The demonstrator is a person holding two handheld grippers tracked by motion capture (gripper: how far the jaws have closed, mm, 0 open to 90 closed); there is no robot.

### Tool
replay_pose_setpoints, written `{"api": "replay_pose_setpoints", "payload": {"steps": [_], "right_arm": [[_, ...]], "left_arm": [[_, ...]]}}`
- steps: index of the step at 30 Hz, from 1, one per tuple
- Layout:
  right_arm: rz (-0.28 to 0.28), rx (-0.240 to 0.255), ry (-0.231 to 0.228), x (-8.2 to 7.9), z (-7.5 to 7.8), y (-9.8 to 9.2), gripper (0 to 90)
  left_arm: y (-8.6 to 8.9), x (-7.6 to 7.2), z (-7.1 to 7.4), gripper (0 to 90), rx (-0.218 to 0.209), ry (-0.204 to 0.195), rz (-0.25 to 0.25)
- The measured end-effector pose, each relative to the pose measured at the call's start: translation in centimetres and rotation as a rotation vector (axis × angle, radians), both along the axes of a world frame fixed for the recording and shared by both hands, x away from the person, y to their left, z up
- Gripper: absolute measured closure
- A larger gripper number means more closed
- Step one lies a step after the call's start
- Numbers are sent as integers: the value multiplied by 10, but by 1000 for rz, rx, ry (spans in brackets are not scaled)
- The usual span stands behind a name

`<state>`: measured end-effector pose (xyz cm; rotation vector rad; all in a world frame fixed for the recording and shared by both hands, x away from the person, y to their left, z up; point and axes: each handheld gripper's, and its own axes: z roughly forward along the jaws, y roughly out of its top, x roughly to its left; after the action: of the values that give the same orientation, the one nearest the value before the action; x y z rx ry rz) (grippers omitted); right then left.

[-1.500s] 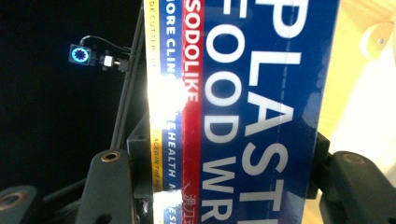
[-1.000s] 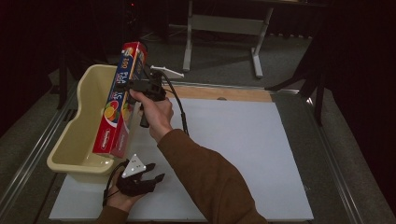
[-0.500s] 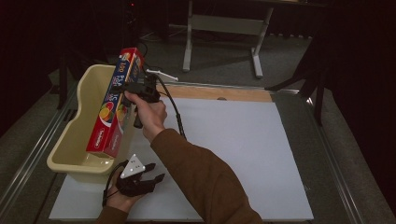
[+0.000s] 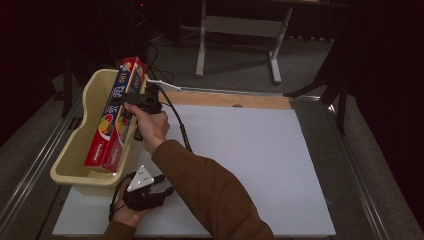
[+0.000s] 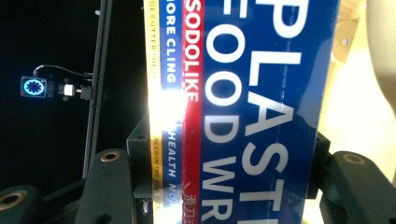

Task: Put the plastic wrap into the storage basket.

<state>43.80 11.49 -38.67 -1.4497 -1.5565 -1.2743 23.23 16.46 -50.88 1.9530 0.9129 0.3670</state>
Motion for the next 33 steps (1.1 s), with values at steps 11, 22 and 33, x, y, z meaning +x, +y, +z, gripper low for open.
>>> {"api": "replay_pose_setpoints", "payload": {"steps": [11,22,33], "right_arm": [[-4,-70,52,-2,-15,12,407],[-4,-207,78,-2,-26,22,376],[25,-211,4,-5,-4,8,330]], "left_arm": [[1,-1,1,460,-11,-5,2],[3,-2,1,460,-18,-5,8],[2,-2,1,459,-14,-4,11]]}}
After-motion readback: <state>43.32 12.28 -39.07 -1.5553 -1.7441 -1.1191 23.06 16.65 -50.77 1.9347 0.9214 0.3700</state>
